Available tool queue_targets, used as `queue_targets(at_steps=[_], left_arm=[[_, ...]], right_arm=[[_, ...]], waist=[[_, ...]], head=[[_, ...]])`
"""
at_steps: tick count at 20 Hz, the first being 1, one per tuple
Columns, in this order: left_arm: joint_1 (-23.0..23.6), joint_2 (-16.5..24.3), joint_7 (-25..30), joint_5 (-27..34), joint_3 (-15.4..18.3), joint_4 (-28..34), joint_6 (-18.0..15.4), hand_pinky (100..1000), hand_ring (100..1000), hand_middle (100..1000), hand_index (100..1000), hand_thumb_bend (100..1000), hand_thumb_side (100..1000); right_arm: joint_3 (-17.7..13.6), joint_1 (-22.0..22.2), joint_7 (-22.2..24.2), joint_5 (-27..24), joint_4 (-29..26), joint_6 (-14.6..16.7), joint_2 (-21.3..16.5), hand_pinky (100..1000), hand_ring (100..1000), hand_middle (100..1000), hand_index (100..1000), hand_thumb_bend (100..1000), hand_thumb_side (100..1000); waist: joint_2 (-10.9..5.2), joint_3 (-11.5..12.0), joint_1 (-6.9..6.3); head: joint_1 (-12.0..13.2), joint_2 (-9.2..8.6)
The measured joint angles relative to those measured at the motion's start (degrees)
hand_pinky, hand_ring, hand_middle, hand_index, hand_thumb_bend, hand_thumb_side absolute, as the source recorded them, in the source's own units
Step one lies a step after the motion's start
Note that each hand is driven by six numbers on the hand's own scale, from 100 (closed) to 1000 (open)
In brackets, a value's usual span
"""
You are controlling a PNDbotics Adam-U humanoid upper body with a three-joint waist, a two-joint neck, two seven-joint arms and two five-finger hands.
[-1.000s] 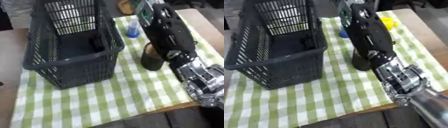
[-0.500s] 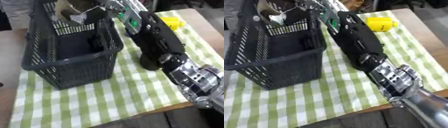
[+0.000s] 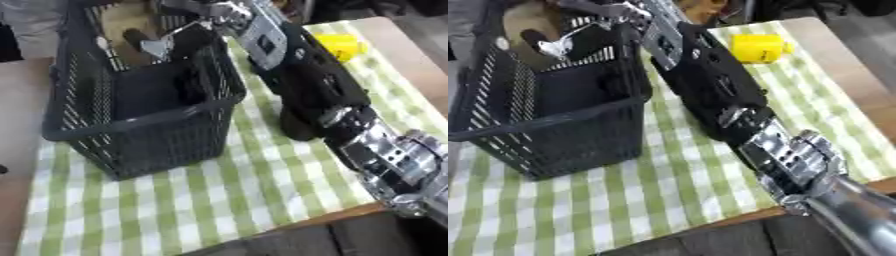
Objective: Pick up objects on the table and place them in the box.
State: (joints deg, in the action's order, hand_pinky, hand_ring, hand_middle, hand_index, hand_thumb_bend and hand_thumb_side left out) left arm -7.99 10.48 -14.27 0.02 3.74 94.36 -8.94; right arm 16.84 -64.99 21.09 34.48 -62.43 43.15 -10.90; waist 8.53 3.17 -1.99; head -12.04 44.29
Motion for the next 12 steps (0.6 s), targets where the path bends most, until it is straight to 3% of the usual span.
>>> queue_targets(at_steps=[7, 12], left_arm=[[0.0, 0.0, 0.0, 0.0, 0.0, 0.0, 0.0, 358, 820, 735, 761, 440, 916], [0.0, 0.0, 0.0, 0.0, 0.0, 0.0, 0.0, 359, 819, 735, 761, 438, 916]], right_arm=[[-0.8, 0.3, 0.1, -0.2, -0.7, -0.1, -0.1, 1000, 1000, 1000, 1000, 100, 625], [-1.0, 0.3, -0.7, 0.5, -1.0, 0.7, -0.4, 1000, 1000, 999, 1000, 100, 536]], waist=[[0.0, -0.1, 0.01], [0.0, -0.3, 0.01]], head=[[0.1, 0.0], [0.1, 0.0]])
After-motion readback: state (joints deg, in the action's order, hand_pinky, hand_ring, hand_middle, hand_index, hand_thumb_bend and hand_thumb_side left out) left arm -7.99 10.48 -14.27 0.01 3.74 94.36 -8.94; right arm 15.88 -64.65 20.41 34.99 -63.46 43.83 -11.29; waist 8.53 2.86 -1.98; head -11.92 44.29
